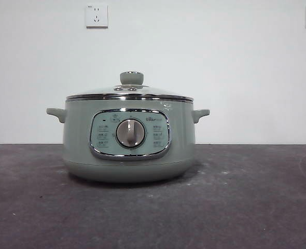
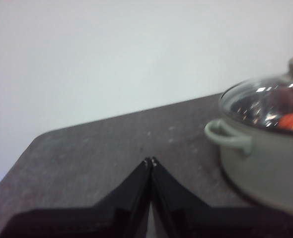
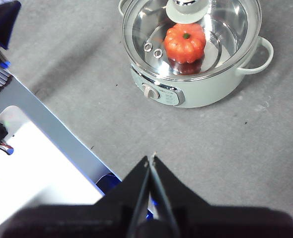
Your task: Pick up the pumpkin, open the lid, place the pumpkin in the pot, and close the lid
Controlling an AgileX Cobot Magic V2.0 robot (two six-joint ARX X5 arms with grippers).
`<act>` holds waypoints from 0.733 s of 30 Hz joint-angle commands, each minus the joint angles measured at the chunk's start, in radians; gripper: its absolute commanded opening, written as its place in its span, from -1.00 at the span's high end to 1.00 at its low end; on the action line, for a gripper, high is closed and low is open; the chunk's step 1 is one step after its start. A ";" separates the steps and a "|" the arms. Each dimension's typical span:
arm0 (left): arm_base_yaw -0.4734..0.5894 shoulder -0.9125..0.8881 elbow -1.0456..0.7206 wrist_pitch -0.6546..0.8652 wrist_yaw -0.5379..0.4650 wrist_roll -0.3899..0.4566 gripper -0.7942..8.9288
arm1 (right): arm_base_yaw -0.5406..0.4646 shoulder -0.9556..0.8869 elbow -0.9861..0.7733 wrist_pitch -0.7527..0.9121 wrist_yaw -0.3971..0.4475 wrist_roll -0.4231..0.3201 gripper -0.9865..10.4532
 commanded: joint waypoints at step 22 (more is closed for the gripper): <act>0.021 -0.147 -0.134 -0.193 -0.011 -0.029 0.84 | 0.001 -0.005 -0.003 -0.011 0.002 0.008 0.83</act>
